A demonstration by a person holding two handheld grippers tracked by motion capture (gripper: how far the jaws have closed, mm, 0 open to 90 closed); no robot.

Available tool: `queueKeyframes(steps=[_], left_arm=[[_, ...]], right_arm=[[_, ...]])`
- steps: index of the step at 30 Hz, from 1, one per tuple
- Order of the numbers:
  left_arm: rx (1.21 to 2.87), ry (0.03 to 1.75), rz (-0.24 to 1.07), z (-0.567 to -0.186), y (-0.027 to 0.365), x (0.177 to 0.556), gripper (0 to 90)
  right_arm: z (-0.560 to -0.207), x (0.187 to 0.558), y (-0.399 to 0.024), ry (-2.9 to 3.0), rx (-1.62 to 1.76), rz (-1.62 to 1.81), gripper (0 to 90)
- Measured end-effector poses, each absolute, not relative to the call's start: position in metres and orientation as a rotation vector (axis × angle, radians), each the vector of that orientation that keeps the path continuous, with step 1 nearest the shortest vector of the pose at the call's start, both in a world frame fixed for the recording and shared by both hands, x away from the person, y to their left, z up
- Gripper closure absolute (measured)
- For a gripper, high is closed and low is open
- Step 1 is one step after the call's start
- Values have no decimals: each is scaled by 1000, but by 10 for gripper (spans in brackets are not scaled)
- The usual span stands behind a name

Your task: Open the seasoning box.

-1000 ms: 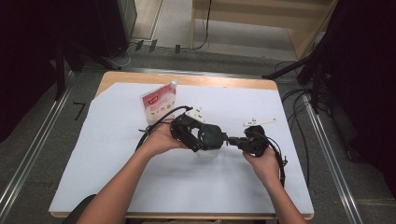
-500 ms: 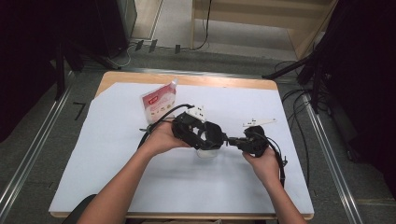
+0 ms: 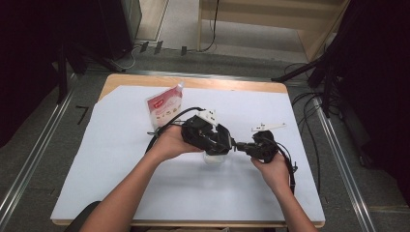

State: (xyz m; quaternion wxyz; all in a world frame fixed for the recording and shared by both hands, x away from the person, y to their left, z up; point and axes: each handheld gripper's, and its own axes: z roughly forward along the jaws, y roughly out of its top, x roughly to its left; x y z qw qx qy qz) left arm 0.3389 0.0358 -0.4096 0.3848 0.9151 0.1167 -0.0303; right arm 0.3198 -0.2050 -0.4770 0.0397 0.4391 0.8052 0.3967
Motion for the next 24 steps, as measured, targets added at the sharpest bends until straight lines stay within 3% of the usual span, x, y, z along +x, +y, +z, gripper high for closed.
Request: queueKeyframes(steps=[18, 24], left_arm=[[2339, 287, -91, -401, 19, 340, 688], [2346, 262, -120, -400, 10, 341, 763]], right_arm=[[-477, 318, -203, 2477, 1346, 1211, 900], [-477, 318, -203, 2473, 1341, 1220, 900]])
